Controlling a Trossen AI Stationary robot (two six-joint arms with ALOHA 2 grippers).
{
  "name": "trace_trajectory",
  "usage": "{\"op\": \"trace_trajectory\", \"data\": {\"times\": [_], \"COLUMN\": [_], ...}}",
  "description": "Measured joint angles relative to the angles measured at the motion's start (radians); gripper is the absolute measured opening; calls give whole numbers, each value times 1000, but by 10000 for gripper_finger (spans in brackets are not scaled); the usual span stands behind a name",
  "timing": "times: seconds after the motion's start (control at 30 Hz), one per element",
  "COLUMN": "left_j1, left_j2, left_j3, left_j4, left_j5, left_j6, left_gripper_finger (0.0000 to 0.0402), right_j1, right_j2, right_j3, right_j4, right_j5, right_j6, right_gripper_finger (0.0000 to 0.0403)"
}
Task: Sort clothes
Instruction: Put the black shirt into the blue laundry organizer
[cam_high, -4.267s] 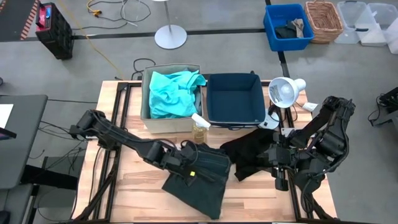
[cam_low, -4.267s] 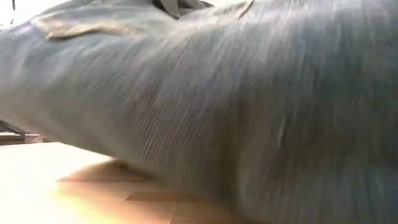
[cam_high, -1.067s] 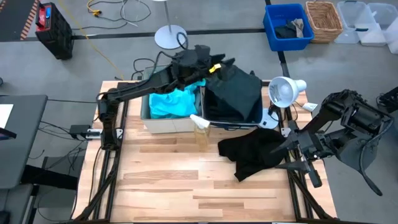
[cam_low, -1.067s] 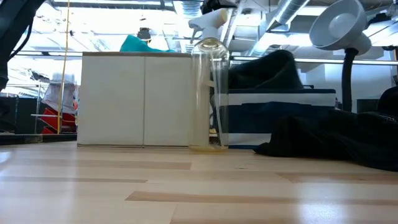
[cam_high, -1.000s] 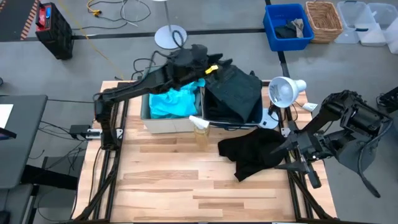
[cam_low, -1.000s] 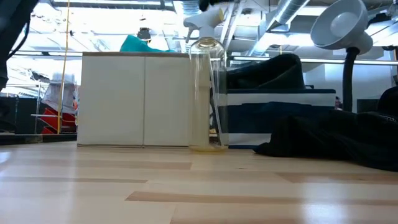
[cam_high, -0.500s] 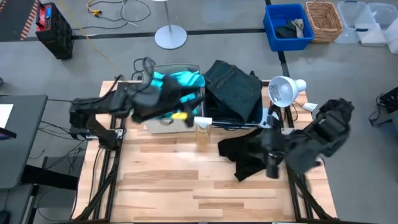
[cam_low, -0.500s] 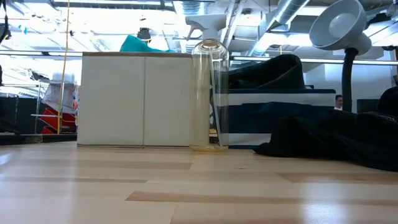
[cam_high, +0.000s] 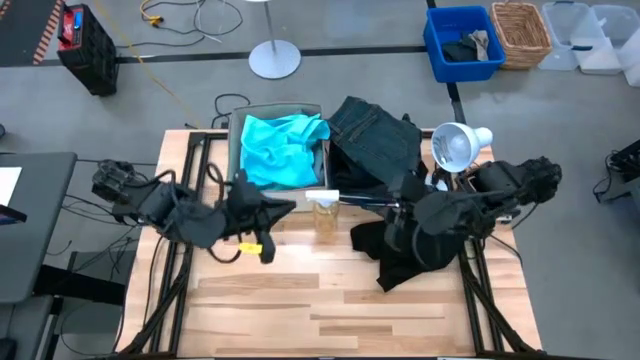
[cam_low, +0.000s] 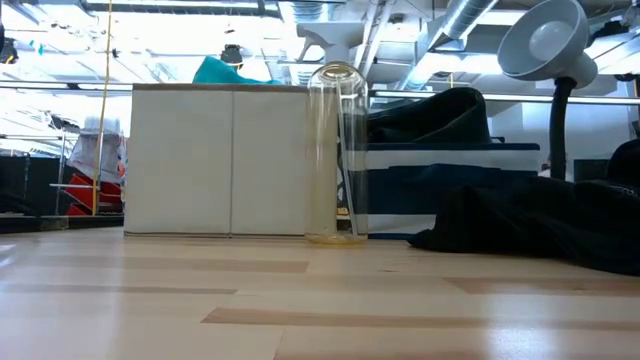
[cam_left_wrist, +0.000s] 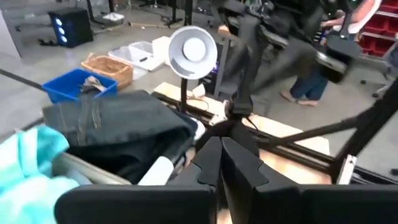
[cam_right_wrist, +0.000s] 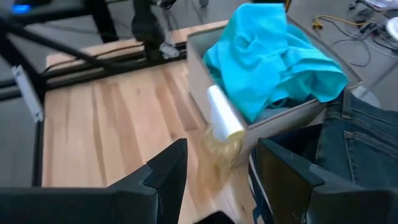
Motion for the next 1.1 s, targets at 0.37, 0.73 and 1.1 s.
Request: {"op": "trace_trajectory", "data": {"times": [0.37,0.73,1.1], "left_j1": [-114,-156,-95], "left_j2": [-158,-223,-205], "left_j3": [-381,-610,-612], "left_j4": [223,437,467], "left_j5": [-43,-41,7], "left_j6": [-125,-194,-157], "left_gripper_finger": [1,1,1], "right_j1": [-37,106,260], "right_j2": [16,70,102], "right_j3": [0,0,-188], "right_j4": [43,-249,-310], "right_j5": [22,-22,-67], "right_j6": [27,208,666], "right_gripper_finger": [150,65,110]}}
